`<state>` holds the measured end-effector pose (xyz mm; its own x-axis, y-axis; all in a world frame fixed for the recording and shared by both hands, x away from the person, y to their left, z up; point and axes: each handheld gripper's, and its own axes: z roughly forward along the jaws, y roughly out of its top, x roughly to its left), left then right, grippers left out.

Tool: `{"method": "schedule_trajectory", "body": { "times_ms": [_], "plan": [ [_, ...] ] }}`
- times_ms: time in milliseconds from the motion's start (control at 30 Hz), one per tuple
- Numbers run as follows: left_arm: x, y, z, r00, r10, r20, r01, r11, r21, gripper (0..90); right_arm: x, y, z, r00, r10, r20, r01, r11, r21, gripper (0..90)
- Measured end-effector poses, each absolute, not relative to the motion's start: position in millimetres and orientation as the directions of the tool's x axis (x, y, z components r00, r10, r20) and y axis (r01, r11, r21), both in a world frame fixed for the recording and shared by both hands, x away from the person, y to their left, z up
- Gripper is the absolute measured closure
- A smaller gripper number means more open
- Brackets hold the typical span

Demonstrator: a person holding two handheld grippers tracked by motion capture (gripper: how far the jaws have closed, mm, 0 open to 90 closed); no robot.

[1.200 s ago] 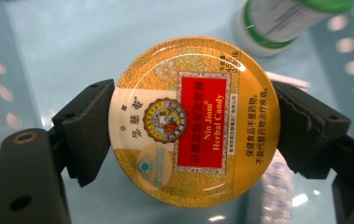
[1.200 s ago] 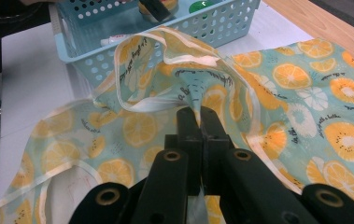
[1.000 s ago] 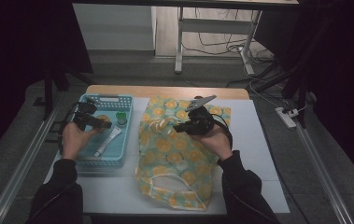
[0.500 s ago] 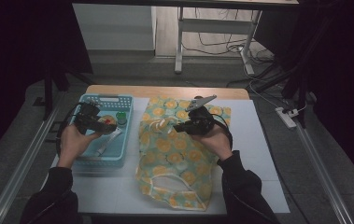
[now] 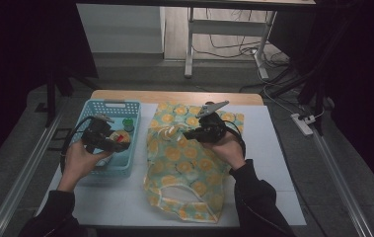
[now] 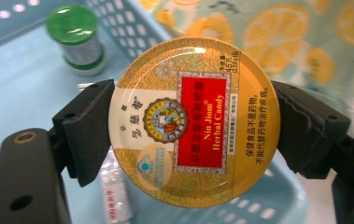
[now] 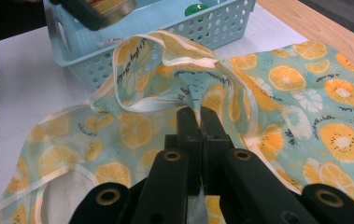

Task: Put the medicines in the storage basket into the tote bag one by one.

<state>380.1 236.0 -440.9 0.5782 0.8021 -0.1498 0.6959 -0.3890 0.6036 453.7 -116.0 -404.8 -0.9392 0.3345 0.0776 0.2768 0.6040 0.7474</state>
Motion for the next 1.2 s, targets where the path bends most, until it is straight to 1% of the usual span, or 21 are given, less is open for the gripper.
{"method": "schedule_trajectory", "body": {
  "times_ms": [300, 667, 933, 1200],
  "plan": [
    [357, 209, -435, 0.656, 0.743, -0.133, 0.638, -0.451, 0.625, 20.3, 454, -116, -405, -0.937, 0.339, 0.079, 0.281, 0.601, 0.748, 89.8],
    [339, 179, -428, 0.732, 0.664, -0.152, 0.578, -0.486, 0.656, 20.3, 454, -116, -405, -0.937, 0.339, 0.079, 0.28, 0.6, 0.749, 89.8],
    [333, 151, -428, 0.785, 0.6, -0.155, 0.532, -0.524, 0.665, 20.3, 454, -117, -405, -0.937, 0.34, 0.079, 0.281, 0.598, 0.75, 89.8],
    [339, 121, -434, 0.816, 0.555, -0.161, 0.507, -0.556, 0.659, 20.3, 454, -116, -406, -0.937, 0.342, 0.075, 0.28, 0.602, 0.748, 89.8]
  ]
}}
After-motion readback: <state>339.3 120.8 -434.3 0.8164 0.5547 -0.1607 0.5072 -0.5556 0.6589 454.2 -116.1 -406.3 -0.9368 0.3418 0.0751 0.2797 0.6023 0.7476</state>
